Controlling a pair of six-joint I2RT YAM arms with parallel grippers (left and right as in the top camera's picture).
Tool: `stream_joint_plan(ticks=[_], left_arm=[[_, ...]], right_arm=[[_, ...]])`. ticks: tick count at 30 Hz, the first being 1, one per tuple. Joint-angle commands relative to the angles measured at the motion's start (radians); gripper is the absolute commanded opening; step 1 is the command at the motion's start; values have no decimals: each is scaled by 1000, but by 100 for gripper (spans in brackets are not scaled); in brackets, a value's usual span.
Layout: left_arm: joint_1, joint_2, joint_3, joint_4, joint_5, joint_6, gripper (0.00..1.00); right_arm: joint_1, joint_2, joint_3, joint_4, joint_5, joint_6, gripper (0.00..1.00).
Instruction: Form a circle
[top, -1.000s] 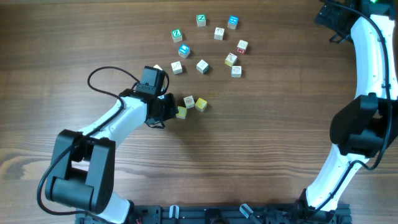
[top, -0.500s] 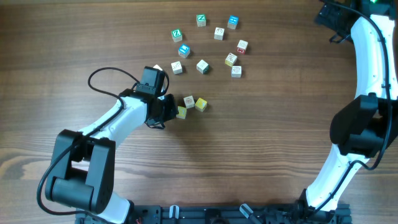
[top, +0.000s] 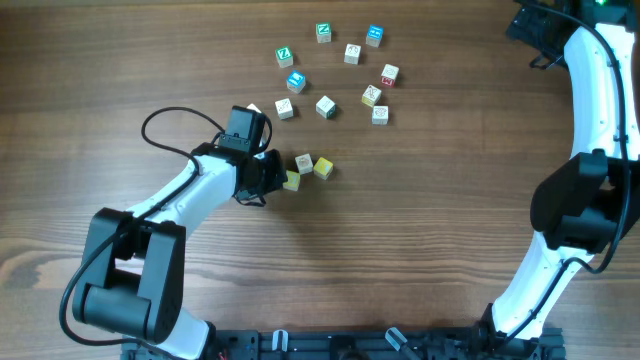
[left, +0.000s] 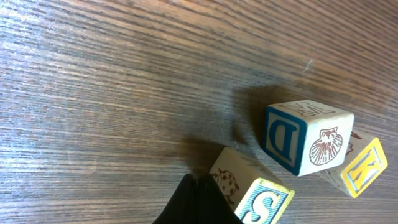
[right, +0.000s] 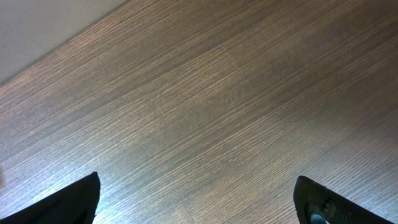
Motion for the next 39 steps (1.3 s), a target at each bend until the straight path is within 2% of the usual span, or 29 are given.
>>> stream_joint_plan(ticks=[1, 19, 23, 25, 27, 29, 31, 34, 39], left_arm=[[-4, 10, -10, 2, 13, -10, 4], [-4, 10, -10, -24, 39, -10, 4], [-4, 10, -10, -36, 2, 2, 6], [-4, 9, -10, -62, -46, 3, 11], [-3, 9, -5, -94, -54, 77, 18], [-3, 9, 23, -165, -92, 134, 29], [-3, 9, 71, -244, -155, 135, 39], [-13, 9, 185, -344, -146, 249, 42], [-77, 10, 236, -349, -145, 412, 59]], right_arm=[[4, 13, -1, 0, -8, -5, 100], [4, 13, -1, 0, -8, -5, 100], [4, 13, -1, 0, -8, -5, 100], [4, 13, -1, 0, -9, -5, 100], [4, 13, -1, 0, -8, -5, 100], [4, 13, -1, 0, -8, -5, 100], [4, 13, -1, 0, -8, -5, 100], [4, 13, -1, 0, -8, -5, 100], [4, 13, -1, 0, -8, -6, 100]])
